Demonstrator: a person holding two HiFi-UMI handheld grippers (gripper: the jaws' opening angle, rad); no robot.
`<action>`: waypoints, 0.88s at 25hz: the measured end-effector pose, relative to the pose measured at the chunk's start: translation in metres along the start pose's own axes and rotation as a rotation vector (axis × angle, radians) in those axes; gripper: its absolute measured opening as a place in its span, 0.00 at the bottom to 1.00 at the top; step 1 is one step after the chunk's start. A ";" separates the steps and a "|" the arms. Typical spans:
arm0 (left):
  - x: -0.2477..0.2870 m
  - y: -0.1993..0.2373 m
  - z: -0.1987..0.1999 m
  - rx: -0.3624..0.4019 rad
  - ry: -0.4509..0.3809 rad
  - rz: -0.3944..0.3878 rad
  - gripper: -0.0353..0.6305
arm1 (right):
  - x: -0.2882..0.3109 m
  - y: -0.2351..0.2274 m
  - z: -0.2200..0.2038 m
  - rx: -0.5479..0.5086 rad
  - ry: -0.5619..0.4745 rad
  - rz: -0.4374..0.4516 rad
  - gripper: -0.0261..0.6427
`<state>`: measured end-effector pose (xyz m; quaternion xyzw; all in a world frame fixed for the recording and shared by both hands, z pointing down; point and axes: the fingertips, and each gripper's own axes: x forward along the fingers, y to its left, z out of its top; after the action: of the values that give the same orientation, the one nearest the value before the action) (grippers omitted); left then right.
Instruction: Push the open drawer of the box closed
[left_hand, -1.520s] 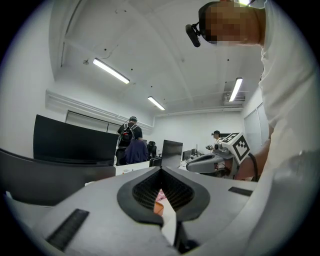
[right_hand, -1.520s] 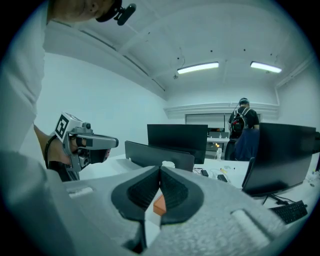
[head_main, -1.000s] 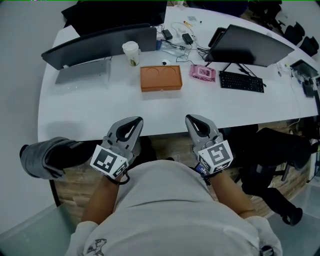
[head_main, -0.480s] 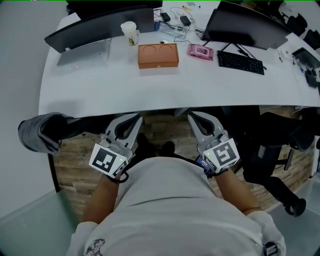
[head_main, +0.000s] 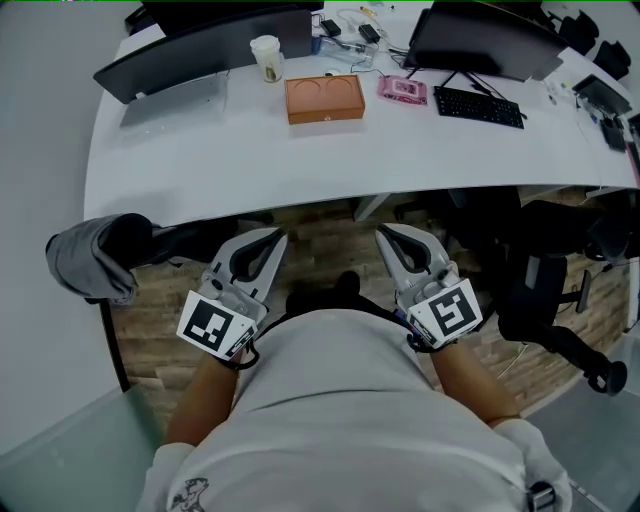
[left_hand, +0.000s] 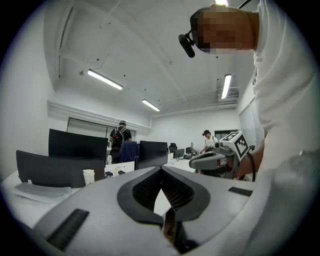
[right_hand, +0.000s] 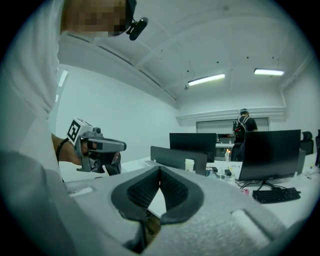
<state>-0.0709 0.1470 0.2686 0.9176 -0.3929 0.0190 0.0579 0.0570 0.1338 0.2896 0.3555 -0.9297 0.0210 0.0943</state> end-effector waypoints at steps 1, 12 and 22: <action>-0.011 0.001 -0.001 0.000 0.000 -0.001 0.05 | 0.002 0.011 0.001 0.000 -0.001 -0.001 0.04; -0.112 0.017 -0.017 -0.023 -0.002 0.004 0.05 | 0.020 0.114 -0.004 0.026 0.003 -0.005 0.04; -0.140 0.020 -0.019 -0.046 -0.018 -0.020 0.05 | 0.022 0.142 0.005 0.017 0.004 -0.026 0.04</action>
<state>-0.1815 0.2361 0.2777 0.9200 -0.3845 0.0014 0.0757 -0.0543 0.2251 0.2929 0.3684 -0.9245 0.0285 0.0934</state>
